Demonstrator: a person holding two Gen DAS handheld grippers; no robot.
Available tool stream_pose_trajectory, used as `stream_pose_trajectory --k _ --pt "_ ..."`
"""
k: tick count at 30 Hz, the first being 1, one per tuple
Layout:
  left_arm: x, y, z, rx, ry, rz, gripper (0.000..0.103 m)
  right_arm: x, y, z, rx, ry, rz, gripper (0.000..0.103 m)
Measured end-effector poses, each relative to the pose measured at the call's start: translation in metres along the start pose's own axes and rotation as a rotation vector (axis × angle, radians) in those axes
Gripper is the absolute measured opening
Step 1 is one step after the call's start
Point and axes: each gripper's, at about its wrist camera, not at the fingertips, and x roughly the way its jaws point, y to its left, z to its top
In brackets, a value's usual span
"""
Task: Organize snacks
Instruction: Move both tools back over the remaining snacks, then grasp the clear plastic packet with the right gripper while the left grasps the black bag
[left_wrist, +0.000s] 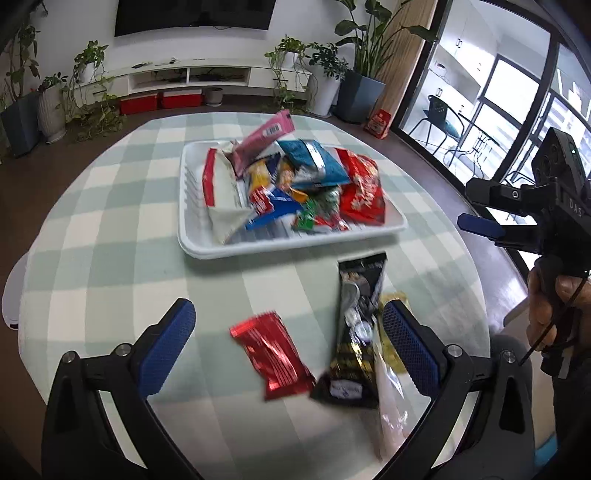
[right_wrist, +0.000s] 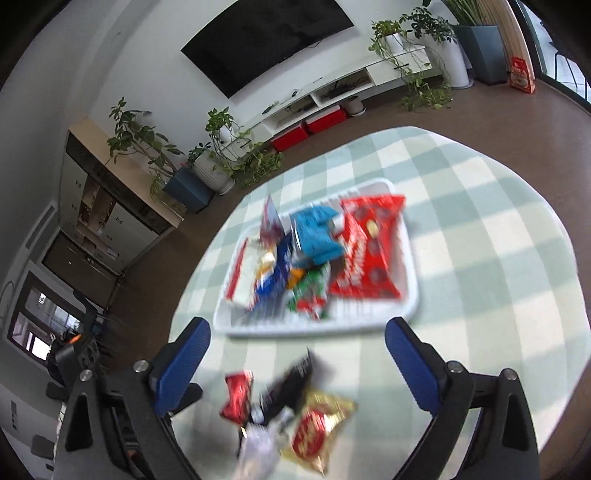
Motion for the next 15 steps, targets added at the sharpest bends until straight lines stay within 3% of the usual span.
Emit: stream_pose_trajectory --k 7,15 --pt "-0.014 -0.013 -0.046 0.005 0.028 -0.053 0.103 -0.026 -0.007 -0.081 0.039 0.043 0.004 0.086" --pt "-0.041 -0.015 -0.072 0.029 0.027 -0.064 0.103 -0.007 0.047 -0.128 -0.107 0.139 0.037 0.08"
